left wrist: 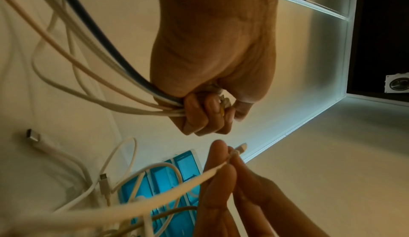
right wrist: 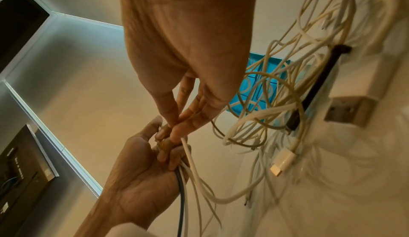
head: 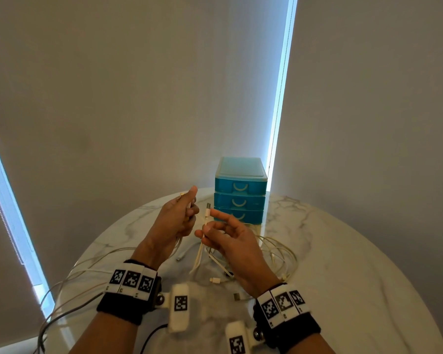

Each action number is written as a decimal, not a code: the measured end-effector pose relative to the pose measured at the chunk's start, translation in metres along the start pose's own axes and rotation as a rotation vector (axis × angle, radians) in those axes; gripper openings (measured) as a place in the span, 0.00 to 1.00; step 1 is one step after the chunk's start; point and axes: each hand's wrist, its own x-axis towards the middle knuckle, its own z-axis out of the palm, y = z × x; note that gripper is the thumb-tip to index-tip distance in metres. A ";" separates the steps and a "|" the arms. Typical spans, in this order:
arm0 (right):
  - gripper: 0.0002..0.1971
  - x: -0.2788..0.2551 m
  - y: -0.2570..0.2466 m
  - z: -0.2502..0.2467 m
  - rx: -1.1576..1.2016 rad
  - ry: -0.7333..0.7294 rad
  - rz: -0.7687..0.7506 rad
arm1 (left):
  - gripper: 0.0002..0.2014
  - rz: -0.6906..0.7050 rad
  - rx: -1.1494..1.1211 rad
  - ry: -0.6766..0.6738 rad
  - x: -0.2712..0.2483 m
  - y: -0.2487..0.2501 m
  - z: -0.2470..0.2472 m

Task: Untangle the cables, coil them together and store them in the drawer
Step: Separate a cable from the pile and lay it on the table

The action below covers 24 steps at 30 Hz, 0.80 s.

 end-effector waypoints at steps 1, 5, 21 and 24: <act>0.20 0.000 0.000 0.001 -0.004 -0.001 -0.006 | 0.21 0.001 -0.029 -0.023 0.000 0.000 0.000; 0.18 -0.001 -0.002 0.001 -0.020 0.061 -0.052 | 0.28 0.016 -0.032 -0.070 -0.004 0.004 0.005; 0.13 0.006 0.011 -0.013 -0.326 0.030 0.094 | 0.24 0.318 -0.126 0.217 -0.010 0.015 -0.006; 0.20 0.011 0.017 -0.024 -0.528 0.048 0.159 | 0.24 0.357 -0.313 0.260 -0.011 0.030 -0.018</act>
